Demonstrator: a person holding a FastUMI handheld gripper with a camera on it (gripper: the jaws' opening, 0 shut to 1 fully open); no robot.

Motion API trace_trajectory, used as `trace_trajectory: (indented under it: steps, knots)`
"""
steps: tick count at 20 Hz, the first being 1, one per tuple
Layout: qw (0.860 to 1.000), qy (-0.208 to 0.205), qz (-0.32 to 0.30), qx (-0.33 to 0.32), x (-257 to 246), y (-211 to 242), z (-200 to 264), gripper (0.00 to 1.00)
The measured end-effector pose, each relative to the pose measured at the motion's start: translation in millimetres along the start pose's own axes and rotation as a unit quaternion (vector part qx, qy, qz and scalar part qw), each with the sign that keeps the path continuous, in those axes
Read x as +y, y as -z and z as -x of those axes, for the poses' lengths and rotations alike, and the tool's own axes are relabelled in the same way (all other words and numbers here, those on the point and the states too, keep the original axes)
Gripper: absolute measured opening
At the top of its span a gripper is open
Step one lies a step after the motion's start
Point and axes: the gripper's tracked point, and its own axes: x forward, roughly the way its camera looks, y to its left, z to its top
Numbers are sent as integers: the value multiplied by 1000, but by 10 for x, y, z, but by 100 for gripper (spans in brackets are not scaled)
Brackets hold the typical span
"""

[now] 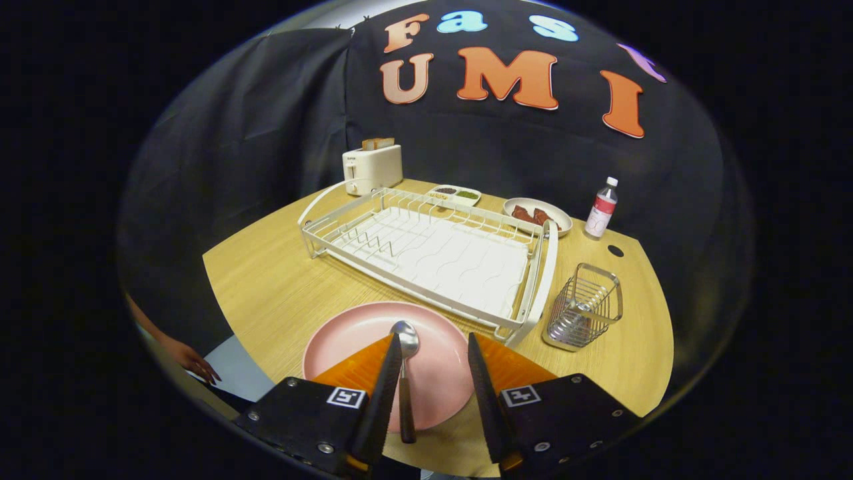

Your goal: Take the plate from the dish rack, then take the spoon from the basket and place it into the plate.

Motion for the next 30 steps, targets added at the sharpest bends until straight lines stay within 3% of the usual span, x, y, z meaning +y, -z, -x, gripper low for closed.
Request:
trace_trajectory:
  steps: [6,10,21,30]
  knots:
    - [995,54,-17,-85,-359,-733,255,79]
    - [985,100,-27,-140,-685,-1161,459,86]
    - [945,201,-24,-256,-1255,-2150,1203,95]
    - [922,235,-10,-308,-1326,-2516,1564,99]
